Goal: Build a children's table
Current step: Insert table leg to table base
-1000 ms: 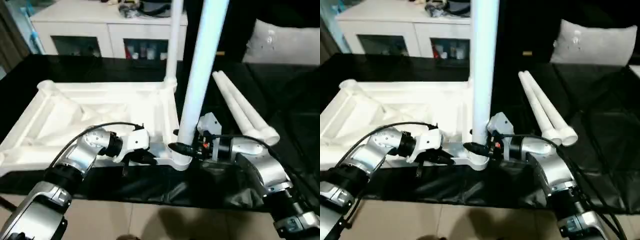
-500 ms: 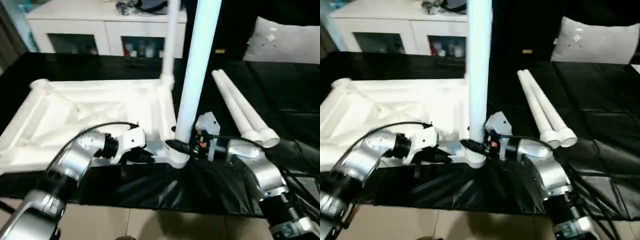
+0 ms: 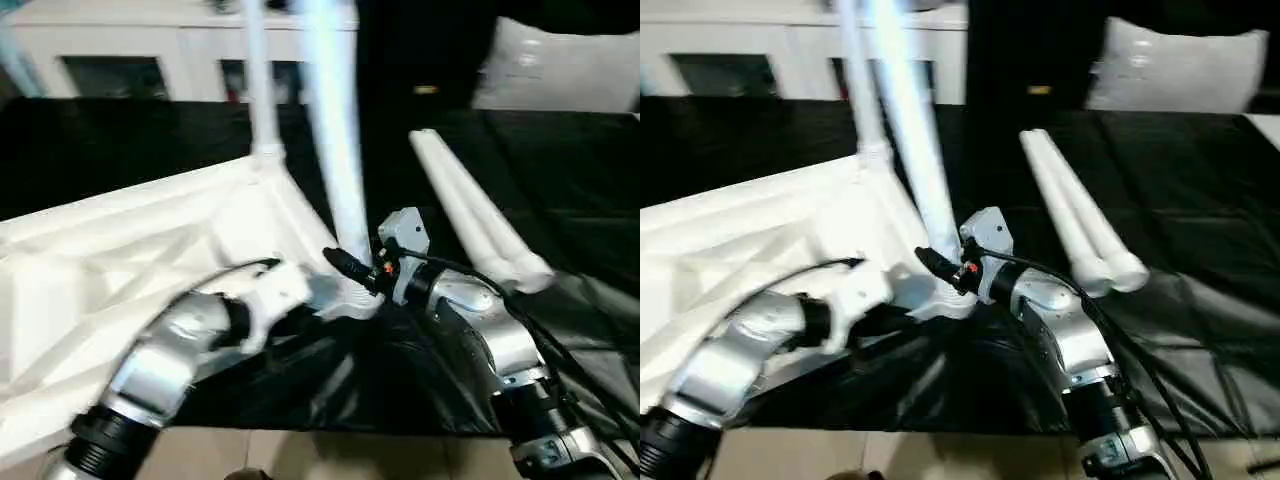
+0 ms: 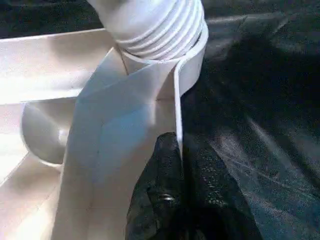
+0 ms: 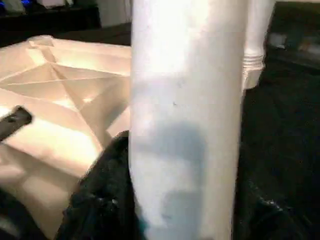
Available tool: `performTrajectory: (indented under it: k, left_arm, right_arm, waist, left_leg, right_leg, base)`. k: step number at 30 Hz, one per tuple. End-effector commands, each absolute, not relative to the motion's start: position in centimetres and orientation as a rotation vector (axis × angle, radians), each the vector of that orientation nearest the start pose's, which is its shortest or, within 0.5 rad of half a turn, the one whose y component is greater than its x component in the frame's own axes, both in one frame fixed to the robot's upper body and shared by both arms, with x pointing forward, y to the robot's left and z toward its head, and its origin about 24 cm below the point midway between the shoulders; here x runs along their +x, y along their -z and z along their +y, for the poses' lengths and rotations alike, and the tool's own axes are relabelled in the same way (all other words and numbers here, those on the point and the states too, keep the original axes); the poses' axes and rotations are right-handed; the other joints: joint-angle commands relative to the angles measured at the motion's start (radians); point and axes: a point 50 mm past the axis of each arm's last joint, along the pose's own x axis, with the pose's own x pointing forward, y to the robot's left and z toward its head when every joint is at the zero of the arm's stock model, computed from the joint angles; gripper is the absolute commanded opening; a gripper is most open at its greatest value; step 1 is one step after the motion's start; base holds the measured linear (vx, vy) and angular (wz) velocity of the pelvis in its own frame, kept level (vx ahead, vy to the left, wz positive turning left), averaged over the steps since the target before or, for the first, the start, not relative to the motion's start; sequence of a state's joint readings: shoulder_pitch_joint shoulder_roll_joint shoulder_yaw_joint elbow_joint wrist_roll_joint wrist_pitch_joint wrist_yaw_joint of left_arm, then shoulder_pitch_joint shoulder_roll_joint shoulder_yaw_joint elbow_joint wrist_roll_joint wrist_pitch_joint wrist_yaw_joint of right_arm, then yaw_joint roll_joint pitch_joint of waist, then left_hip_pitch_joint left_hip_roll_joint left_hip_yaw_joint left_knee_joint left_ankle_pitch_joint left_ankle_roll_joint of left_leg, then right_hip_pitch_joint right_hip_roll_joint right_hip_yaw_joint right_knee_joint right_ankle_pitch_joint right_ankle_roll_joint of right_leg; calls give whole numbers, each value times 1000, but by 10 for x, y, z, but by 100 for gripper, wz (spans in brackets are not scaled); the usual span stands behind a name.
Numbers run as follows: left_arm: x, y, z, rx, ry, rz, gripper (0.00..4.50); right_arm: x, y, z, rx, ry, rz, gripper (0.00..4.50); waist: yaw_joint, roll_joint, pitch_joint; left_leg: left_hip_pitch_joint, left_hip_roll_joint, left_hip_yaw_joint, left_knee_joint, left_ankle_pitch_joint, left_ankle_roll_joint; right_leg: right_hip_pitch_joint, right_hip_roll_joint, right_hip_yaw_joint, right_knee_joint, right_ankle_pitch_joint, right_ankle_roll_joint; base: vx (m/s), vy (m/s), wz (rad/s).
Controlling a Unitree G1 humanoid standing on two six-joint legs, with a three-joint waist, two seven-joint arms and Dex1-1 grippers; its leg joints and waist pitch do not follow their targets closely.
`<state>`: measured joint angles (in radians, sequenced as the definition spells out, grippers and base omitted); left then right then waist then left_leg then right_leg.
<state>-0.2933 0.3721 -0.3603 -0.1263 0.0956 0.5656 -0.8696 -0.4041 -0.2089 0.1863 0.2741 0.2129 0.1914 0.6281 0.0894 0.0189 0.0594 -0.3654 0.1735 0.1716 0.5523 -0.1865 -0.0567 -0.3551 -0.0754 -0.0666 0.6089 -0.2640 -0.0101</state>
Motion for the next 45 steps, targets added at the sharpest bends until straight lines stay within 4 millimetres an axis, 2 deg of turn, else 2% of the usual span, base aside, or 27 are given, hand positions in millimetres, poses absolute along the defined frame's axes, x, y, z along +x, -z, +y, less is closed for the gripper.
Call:
performTrajectory:
  k: [1, 4, 10, 13, 16, 17, 21, 26, 32, 35, 37, 39, 45]
  left_arm:
    - [259, -78, 85, 490, 1151, 334, 0]
    - [263, -76, 89, 507, 1113, 342, 0]
    - [267, -74, 98, 535, 1080, 331, 0]
    - [268, -75, 102, 559, 1120, 288, 0]
    - [272, -73, 110, 588, 1131, 288, 0]
    - [274, -73, 112, 587, 1125, 291, 0]
    - [277, -73, 118, 600, 1141, 289, 0]
    - [278, -69, 122, 599, 1171, 297, 0]
    - [276, -66, 122, 593, 1216, 298, 0]
    - [278, -65, 124, 599, 1208, 302, 0]
    - [281, -65, 125, 599, 1191, 303, 0]
    - [286, -66, 128, 603, 1163, 302, 0]
    - [290, -66, 131, 605, 1144, 305, 0]
  right_arm:
    - [293, -6, -129, -67, -708, 444, 189]
    - [293, -6, -127, -61, -709, 435, 189]
    - [292, -18, -126, -5, -703, 323, 189]
    - [294, -35, -131, 71, -703, 180, 189]
    - [290, -43, -140, 88, -745, 123, 189]
    - [289, -43, -142, 90, -749, 119, 189]
    - [284, -43, -152, 81, -777, 110, 189]
    - [283, -46, -156, 92, -796, 88, 189]
    - [289, -50, -155, 131, -768, 45, 189]
    - [288, -47, -154, 137, -772, 49, 189]
    - [285, -42, -155, 143, -767, 55, 189]
    - [279, -35, -160, 147, -756, 62, 189]
    - [271, -33, -166, 151, -752, 56, 189]
  waist:
    - [-4, 12, -35]
    - [-3, 14, -36]
    - [1, 12, -38]
    - [4, 12, -48]
    - [7, 10, -57]
    - [10, 10, -57]
    - [13, 11, -55]
    - [10, 10, -55]
    - [11, 6, -60]
    - [10, 6, -61]
    - [10, 6, -60]
    - [11, 8, -60]
    - [10, 10, -56]
  left_leg:
    - [7, 65, -22, -63, -123, 51]
    - [10, 65, -24, -67, -182, 24]
    - [9, 63, -24, -65, -181, 18]
    - [6, 61, -25, -56, -116, 35]
    - [0, 55, -23, -39, -18, 82]
    - [1, 54, -22, -38, -17, 88]
    - [0, 60, -24, -41, -68, 88]
    - [1, 61, -23, -40, -78, 82]
    - [0, 60, -21, -34, -46, 95]
    - [-1, 59, -20, -30, -26, 108]
    - [-1, 59, -20, -30, -35, 108]
    - [-1, 60, -20, -31, -48, 104]
    - [-1, 62, -22, -37, -130, 70]
  right_leg:
    - [24, -71, 55, -69, 61, -225]
    - [24, -73, 56, -73, 4, -208]
    - [25, -75, 57, -74, 16, -194]
    - [29, -73, 56, -62, 118, -194]
    - [32, -65, 51, -43, 311, -204]
    - [31, -66, 50, -43, 320, -207]
    - [30, -70, 47, -46, 236, -219]
    - [28, -72, 49, -47, 190, -231]
    - [29, -74, 50, -41, 215, -246]
    - [29, -73, 48, -37, 234, -249]
    - [28, -74, 48, -39, 216, -250]
    - [28, -76, 49, -40, 195, -251]
    - [28, -77, 51, -49, 85, -238]
  base:
    - [0, 0, 0]
    - [0, 0, 0]
    - [0, 0, 0]
    - [0, 0, 0]
    - [0, 0, 0]
    - [0, 0, 0]
    - [0, 0, 0]
    - [0, 0, 0]
    - [0, 0, 0]
    - [0, 0, 0]
    - [0, 0, 0]
    - [0, 0, 0]
    - [0, 0, 0]
